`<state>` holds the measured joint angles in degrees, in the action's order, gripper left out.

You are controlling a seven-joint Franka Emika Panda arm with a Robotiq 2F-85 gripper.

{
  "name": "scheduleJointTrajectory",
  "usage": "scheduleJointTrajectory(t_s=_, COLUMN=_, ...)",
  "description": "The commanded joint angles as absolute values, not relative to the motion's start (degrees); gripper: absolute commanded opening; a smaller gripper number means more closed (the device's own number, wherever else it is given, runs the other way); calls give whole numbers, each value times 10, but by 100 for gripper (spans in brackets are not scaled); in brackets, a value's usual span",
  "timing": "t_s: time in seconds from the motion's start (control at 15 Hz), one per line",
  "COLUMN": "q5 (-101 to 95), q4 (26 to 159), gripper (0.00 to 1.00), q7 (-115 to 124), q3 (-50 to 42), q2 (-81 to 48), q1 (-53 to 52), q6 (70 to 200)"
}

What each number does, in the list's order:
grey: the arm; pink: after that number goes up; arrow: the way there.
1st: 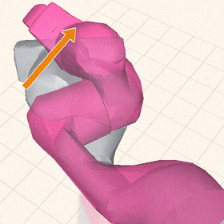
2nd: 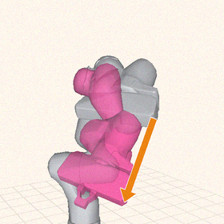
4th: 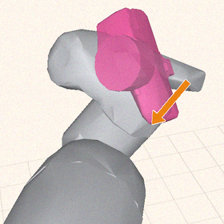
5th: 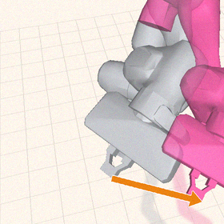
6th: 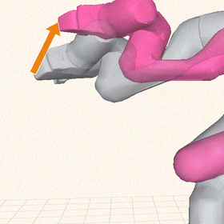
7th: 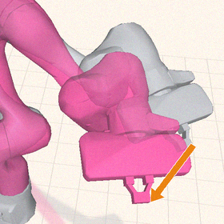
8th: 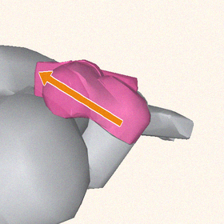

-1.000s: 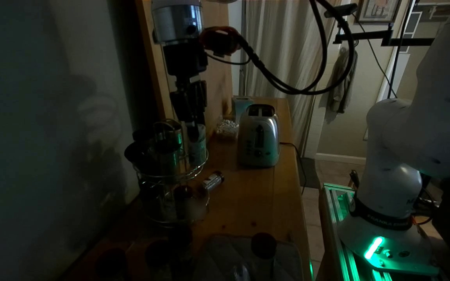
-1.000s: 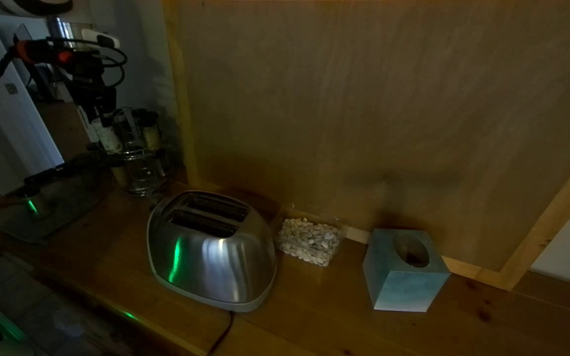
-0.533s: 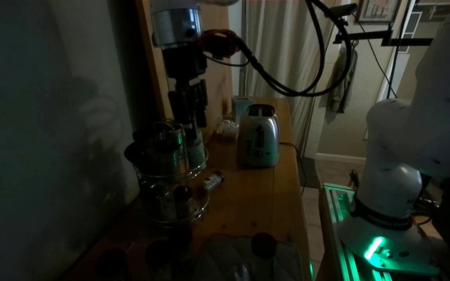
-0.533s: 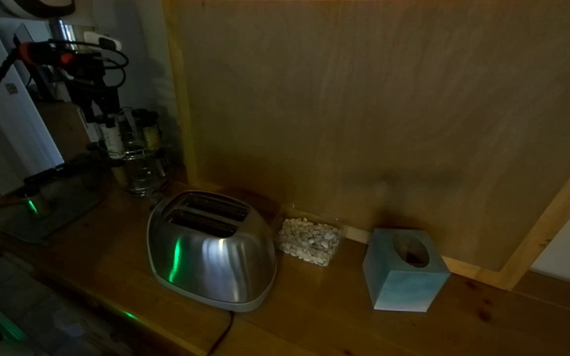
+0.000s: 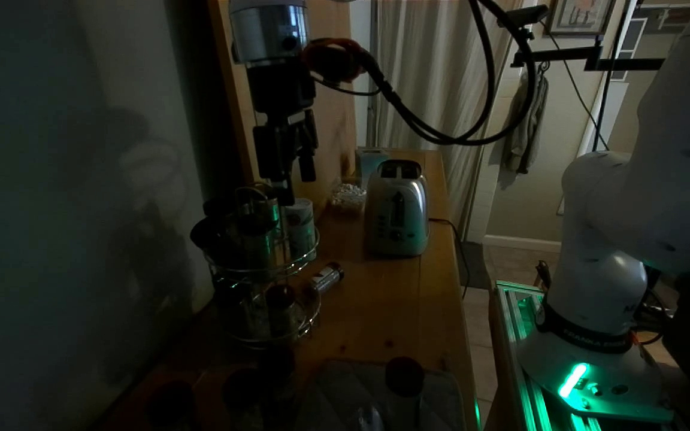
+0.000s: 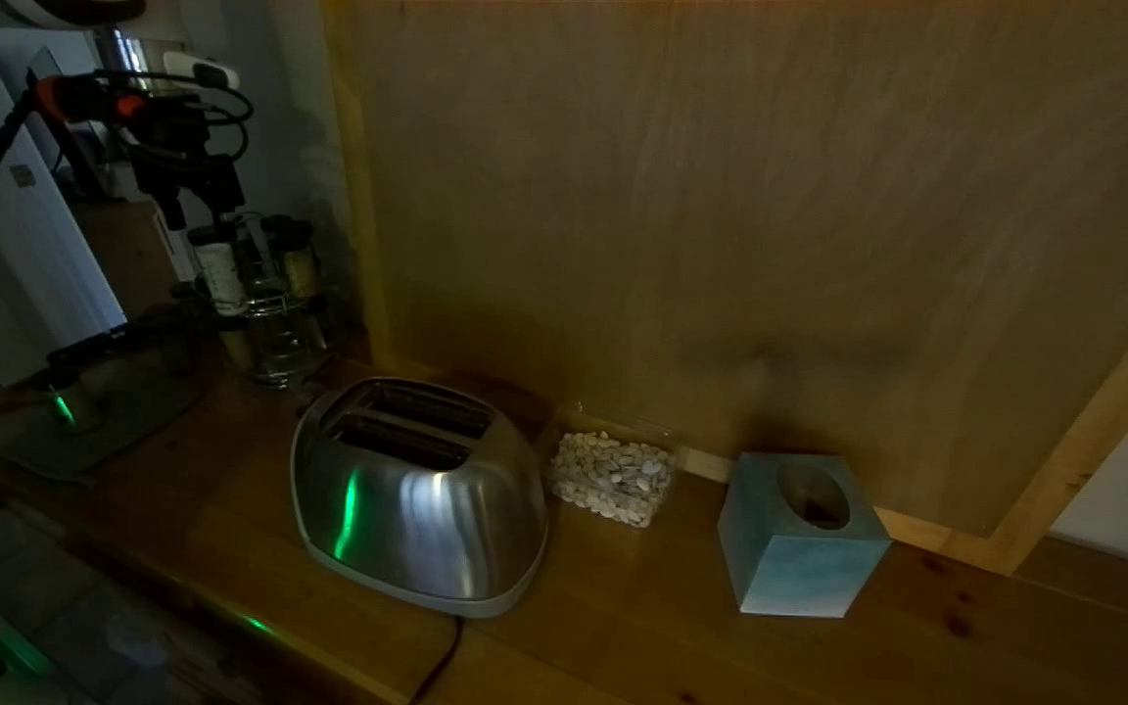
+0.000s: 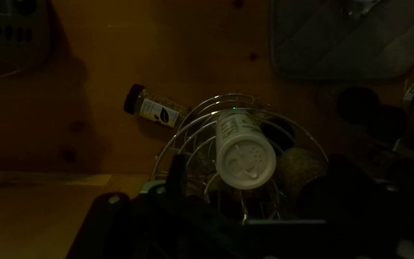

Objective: Twist around the spice rack then put the bottle on the rack

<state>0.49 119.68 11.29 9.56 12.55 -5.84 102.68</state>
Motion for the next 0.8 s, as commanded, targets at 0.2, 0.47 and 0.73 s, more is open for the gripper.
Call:
scheduleJointTrajectory(t_s=0.2, q5=-28, q4=1159, gripper=100, q7=160, q3=99, q2=176, q1=-55, q6=992)
scheduleJointTrajectory(t_s=0.47, q5=-48, q4=1131, gripper=100, q7=176, q3=104, q2=204, q1=-52, q6=962)
scheduleJointTrajectory(t_s=0.73, q5=-40, q4=1133, gripper=100, q7=166, q3=102, q2=211, q1=-55, q6=969)
